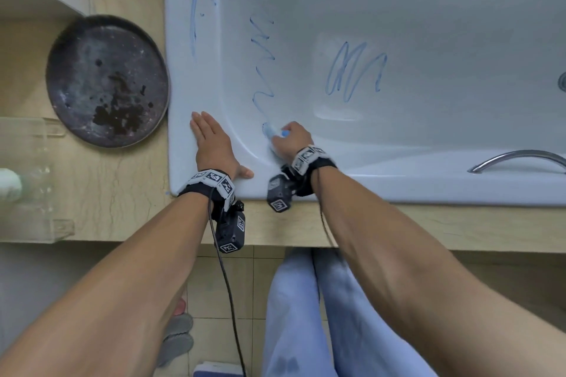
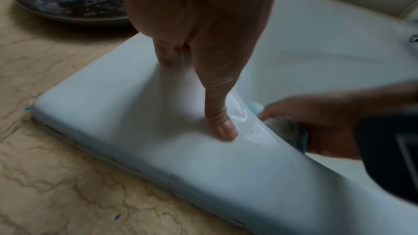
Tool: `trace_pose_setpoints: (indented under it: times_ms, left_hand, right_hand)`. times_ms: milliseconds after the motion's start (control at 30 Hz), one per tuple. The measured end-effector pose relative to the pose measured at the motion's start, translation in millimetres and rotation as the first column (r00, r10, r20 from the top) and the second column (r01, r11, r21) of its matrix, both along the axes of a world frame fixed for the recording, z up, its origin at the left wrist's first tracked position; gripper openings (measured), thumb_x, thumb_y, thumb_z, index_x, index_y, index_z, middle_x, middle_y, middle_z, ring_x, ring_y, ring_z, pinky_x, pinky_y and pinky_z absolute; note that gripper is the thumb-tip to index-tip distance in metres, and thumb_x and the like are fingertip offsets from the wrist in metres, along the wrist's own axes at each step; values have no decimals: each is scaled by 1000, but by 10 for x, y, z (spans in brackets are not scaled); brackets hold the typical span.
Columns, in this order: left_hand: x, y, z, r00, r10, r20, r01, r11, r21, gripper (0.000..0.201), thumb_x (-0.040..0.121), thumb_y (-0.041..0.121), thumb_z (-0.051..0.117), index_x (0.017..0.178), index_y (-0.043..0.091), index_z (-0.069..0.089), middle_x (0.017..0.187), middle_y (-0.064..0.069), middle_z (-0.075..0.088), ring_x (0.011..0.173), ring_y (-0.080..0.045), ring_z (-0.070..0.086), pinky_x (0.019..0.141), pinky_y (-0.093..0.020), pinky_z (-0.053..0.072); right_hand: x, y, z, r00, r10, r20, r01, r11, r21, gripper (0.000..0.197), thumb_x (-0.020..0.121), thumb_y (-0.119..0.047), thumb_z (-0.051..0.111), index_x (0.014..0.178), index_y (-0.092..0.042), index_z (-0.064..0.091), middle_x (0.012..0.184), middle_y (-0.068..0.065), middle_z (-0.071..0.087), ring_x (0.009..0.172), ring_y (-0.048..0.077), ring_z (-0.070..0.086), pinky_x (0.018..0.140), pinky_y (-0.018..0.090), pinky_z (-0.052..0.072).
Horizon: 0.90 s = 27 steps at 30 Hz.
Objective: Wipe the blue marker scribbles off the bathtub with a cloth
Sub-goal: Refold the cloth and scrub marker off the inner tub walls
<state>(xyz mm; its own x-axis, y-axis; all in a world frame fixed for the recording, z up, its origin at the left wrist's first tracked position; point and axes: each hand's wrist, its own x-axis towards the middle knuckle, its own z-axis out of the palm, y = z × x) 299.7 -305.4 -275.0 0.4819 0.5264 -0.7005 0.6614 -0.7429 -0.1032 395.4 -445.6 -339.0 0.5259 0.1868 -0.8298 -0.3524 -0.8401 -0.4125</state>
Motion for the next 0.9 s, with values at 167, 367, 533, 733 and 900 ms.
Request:
trace_pose_setpoints:
  times_ms: [167,367,533,733,900]
  left_hand:
    - [48,-25,67,999,-14,-43,14,1000,0,161,52,62,88,145,-17,-17,157,-36,-13,148,-43,-13,123,-44,1]
    - [31,-22,59,997,80,24,-79,996,-29,166,46,54,94,147,-11,-22,158,-28,-20,149,-37,-18,124,-42,13]
    - [-25,-27,2,987,138,77,-135,990,-48,168,42,50,96,150,-5,-20,160,-22,-23,149,-32,-20,123,-42,16]
    - [-47,-2,-27,982,151,115,-145,988,-60,169,41,52,96,151,-5,-19,160,-20,-23,149,-32,-21,123,-39,17]
    - [-48,16,15,990,102,94,-97,994,-54,168,43,57,94,150,-5,-21,160,-21,-23,149,-32,-20,122,-42,20]
  right_hand:
    - [291,-306,13,989,-142,44,142,990,13,30,83,-29,67,109,-15,61,116,4,60,94,22,57,78,24,42]
    - [440,-1002,63,969,143,200,-85,959,-272,18,83,-22,65,85,-9,52,90,12,61,83,31,65,56,26,39]
    - [193,-508,-84,954,248,166,-205,949,-240,19,86,-24,66,93,-9,57,108,17,66,101,37,65,73,31,46]
    - [112,255,-188,944,-325,-52,328,937,120,18,77,-30,77,79,-21,61,82,-5,64,83,20,63,63,22,45]
    - [520,-197,-369,890,-449,83,453,890,-49,28,90,-33,66,99,-6,67,98,6,67,89,23,64,73,24,47]
